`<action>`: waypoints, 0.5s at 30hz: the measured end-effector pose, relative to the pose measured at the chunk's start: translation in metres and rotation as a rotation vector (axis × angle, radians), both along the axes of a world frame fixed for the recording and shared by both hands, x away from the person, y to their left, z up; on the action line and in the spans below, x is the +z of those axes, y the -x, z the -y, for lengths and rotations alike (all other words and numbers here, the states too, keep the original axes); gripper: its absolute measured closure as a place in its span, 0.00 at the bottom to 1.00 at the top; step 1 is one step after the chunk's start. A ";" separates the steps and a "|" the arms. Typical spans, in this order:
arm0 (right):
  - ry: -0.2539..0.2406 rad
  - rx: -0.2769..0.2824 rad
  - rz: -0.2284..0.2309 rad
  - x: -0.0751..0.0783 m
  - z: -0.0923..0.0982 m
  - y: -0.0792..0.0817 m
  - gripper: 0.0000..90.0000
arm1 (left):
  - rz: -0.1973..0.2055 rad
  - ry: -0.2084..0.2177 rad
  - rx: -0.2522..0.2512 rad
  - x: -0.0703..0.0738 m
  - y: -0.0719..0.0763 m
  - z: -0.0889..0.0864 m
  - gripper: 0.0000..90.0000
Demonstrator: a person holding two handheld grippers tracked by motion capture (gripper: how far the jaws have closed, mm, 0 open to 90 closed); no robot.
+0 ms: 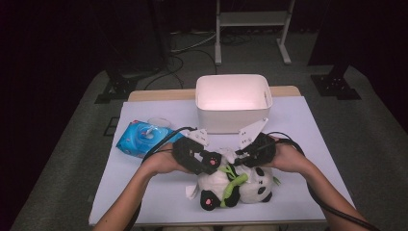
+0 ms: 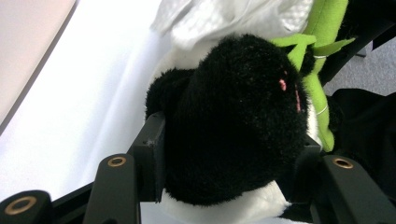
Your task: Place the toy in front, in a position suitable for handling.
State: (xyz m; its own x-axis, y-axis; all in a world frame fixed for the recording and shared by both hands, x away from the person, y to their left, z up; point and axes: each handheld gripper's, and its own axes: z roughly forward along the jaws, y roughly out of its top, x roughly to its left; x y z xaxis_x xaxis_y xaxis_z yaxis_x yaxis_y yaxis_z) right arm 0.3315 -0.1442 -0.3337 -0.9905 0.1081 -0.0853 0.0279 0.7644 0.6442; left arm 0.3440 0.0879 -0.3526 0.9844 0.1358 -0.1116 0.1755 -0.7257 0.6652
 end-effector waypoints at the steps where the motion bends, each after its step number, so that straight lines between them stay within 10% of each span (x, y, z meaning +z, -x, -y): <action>1: -0.005 0.001 -0.002 0.000 -0.002 -0.001 0.84 | -0.003 0.009 0.002 -0.001 0.000 -0.001 0.50; 15: -0.045 0.059 -0.022 0.011 -0.023 -0.002 0.84 | -0.004 0.036 0.010 -0.004 0.000 -0.003 0.50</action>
